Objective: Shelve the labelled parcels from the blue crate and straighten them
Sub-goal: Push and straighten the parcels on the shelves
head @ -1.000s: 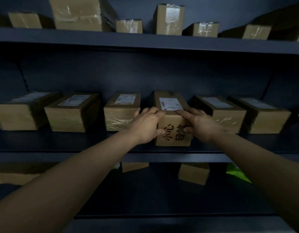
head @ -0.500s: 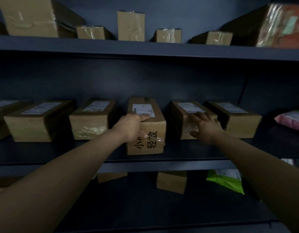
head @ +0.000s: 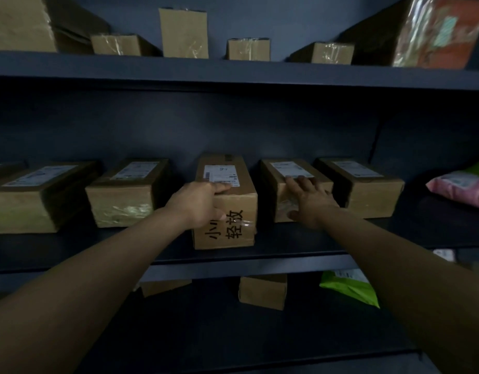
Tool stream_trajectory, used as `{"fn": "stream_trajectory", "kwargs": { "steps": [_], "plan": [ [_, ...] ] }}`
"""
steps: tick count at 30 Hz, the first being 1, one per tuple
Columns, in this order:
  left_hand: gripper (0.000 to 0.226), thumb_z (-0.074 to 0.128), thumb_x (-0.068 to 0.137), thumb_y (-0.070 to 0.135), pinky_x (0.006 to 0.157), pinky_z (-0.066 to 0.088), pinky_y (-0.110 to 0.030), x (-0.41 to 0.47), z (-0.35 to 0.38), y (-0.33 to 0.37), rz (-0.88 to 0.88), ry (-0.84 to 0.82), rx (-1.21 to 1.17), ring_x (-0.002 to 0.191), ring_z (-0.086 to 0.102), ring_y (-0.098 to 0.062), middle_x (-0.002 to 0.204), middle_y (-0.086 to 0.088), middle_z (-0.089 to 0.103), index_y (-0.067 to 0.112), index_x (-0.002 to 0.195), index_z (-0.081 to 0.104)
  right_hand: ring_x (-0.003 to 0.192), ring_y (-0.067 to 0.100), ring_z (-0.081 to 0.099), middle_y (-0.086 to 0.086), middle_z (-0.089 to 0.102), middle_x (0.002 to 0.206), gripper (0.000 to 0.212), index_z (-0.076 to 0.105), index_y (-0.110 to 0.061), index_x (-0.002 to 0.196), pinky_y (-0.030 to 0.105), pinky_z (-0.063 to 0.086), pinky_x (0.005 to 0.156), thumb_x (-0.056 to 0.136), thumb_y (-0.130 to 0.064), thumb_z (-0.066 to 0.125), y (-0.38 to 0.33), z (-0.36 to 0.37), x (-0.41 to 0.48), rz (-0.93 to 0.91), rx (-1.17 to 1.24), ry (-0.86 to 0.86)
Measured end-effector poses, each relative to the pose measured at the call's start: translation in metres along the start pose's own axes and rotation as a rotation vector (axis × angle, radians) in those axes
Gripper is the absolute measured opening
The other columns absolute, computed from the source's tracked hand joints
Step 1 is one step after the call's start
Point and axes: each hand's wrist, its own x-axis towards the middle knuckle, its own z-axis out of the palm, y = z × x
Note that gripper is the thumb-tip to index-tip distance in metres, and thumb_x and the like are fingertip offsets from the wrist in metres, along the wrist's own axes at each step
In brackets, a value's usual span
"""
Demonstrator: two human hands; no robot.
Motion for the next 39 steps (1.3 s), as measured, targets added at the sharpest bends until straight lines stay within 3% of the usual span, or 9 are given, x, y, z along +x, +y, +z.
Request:
{"fn": "stream_trajectory", "kwargs": {
  "steps": [3,5,8,11,16,22,29,33,39],
  "plan": [
    [0.075,0.067,0.08,0.052,0.109,0.027,-0.051,0.002,-0.01,0.012,-0.053,-0.054,0.175,0.132,0.031,-0.033,0.148,-0.008,0.035,0.04,0.144,0.03,0.147,0.03,-0.002,-0.002,0.0,0.162,0.093,-0.008,-0.038,0.151,0.054,0.013,0.114,0.088,-0.044,0.06,0.009,-0.01,-0.003,-0.009,0.09,-0.026],
    [0.077,0.062,0.08,0.058,0.112,0.017,-0.053,0.005,-0.013,0.027,-0.021,0.029,0.253,0.135,0.027,-0.034,0.15,-0.01,0.031,0.032,0.145,0.032,0.146,0.03,0.005,0.0,0.01,0.161,0.088,0.0,-0.036,0.152,0.051,0.015,0.115,0.088,-0.042,0.06,0.023,-0.017,-0.009,0.041,0.099,0.056],
    [0.072,0.061,0.083,0.054,0.114,0.014,-0.051,0.013,-0.003,0.06,0.108,0.141,0.29,0.135,0.03,-0.034,0.147,-0.011,0.035,0.024,0.143,0.035,0.145,0.032,0.01,0.005,0.018,0.159,0.081,0.01,-0.027,0.153,0.05,0.017,0.116,0.09,-0.038,0.059,0.054,-0.026,-0.02,0.116,0.076,0.122],
    [0.07,0.062,0.085,0.047,0.115,0.01,-0.051,0.027,0.016,0.097,0.176,0.057,0.365,0.134,0.031,-0.035,0.145,-0.012,0.037,0.021,0.144,0.034,0.145,0.032,0.008,0.004,0.017,0.159,0.08,0.011,-0.024,0.153,0.051,0.015,0.116,0.09,-0.039,0.059,0.092,-0.029,-0.033,0.184,0.025,0.098],
    [0.069,0.06,0.088,0.037,0.112,0.022,-0.048,0.055,0.043,0.135,0.144,-0.011,0.33,0.132,0.032,-0.033,0.147,-0.014,0.034,0.02,0.147,0.027,0.146,0.033,0.004,0.002,0.012,0.16,0.079,0.009,-0.03,0.152,0.053,0.014,0.116,0.091,-0.043,0.057,0.136,-0.027,-0.041,0.171,-0.035,0.062],
    [0.078,0.053,0.094,0.027,0.108,0.026,-0.053,0.086,0.075,0.161,0.008,-0.026,0.211,0.137,0.016,-0.04,0.155,-0.015,0.007,0.035,0.151,0.001,0.145,0.036,-0.003,0.002,0.004,0.161,0.08,0.002,-0.036,0.152,0.057,0.009,0.115,0.091,-0.048,0.053,0.166,-0.016,-0.027,0.097,-0.059,0.05],
    [0.059,0.05,0.095,0.014,0.113,0.026,-0.048,0.118,0.098,0.154,-0.092,0.011,-0.039,0.137,0.031,-0.039,0.15,-0.018,0.033,0.028,0.148,0.03,0.14,0.044,0.003,0.007,0.011,0.155,0.065,0.01,-0.045,0.147,0.067,0.012,0.109,0.092,-0.058,0.043,0.182,-0.005,-0.003,0.136,0.086,0.02],
    [0.056,0.049,0.097,0.025,0.109,0.025,-0.036,0.118,0.104,0.151,-0.094,0.072,-0.038,0.129,0.03,-0.04,0.154,-0.012,0.028,0.042,0.146,0.027,0.138,0.044,0.008,0.009,0.019,0.15,0.061,0.016,-0.037,0.146,0.067,0.018,0.108,0.094,-0.052,0.045,0.182,0.006,-0.001,0.144,0.072,0.12],
    [0.059,0.052,0.094,0.025,0.113,0.022,-0.04,0.115,0.106,0.155,-0.118,0.092,-0.021,0.134,0.022,-0.042,0.158,-0.01,0.013,0.049,0.142,0.029,0.136,0.047,0.012,0.013,0.02,0.149,0.061,0.017,-0.031,0.146,0.068,0.018,0.107,0.095,-0.052,0.042,0.178,0.011,0.002,0.18,0.034,0.152]
  ]
}}
